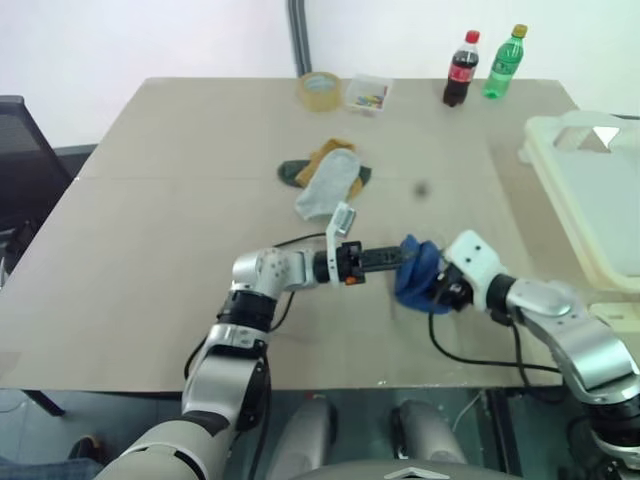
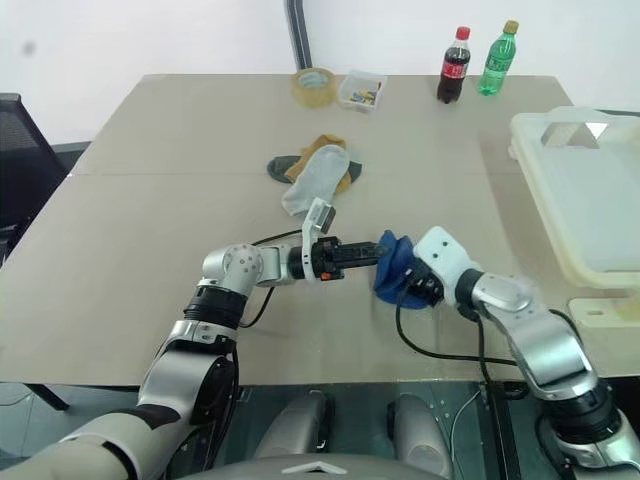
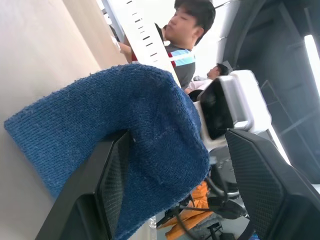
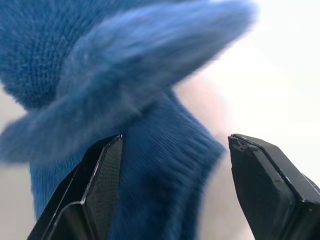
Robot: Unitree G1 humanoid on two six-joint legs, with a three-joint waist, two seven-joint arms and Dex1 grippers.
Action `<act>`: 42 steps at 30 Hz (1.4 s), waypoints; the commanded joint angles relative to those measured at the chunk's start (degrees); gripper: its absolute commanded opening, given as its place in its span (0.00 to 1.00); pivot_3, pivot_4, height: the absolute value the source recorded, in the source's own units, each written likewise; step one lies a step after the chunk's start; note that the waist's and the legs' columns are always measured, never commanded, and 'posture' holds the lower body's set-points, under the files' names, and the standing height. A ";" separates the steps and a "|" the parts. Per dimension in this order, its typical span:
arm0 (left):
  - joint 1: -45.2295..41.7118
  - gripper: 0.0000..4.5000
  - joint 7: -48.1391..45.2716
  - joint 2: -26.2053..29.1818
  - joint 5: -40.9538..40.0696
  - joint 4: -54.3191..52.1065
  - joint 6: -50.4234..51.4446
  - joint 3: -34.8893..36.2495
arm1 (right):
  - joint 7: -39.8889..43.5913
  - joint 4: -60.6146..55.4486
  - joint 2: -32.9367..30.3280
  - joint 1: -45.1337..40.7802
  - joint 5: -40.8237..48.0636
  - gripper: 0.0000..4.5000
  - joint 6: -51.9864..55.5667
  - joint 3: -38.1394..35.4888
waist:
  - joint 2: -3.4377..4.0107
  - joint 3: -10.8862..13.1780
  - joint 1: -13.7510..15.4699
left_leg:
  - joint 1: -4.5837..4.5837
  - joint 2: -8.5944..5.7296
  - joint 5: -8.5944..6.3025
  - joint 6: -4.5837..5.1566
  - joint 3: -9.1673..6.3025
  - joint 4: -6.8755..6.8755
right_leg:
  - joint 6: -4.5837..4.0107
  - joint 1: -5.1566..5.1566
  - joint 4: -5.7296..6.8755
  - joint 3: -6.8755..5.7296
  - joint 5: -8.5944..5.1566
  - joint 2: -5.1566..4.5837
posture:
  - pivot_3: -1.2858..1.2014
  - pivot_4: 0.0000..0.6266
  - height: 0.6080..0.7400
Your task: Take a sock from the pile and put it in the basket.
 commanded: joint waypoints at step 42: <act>-1.67 0.74 -7.50 -2.32 5.89 6.91 -4.03 -3.55 | -10.70 0.36 16.81 4.20 22.99 0.81 22.42 -14.54 | 0.01 0.02 -0.38 | 0.10 0.07 -0.08 0.15 0.00 0.00 | 0.00 0.02 0.10 0.04 0.00 0.08 | 0.52 0.24 1.00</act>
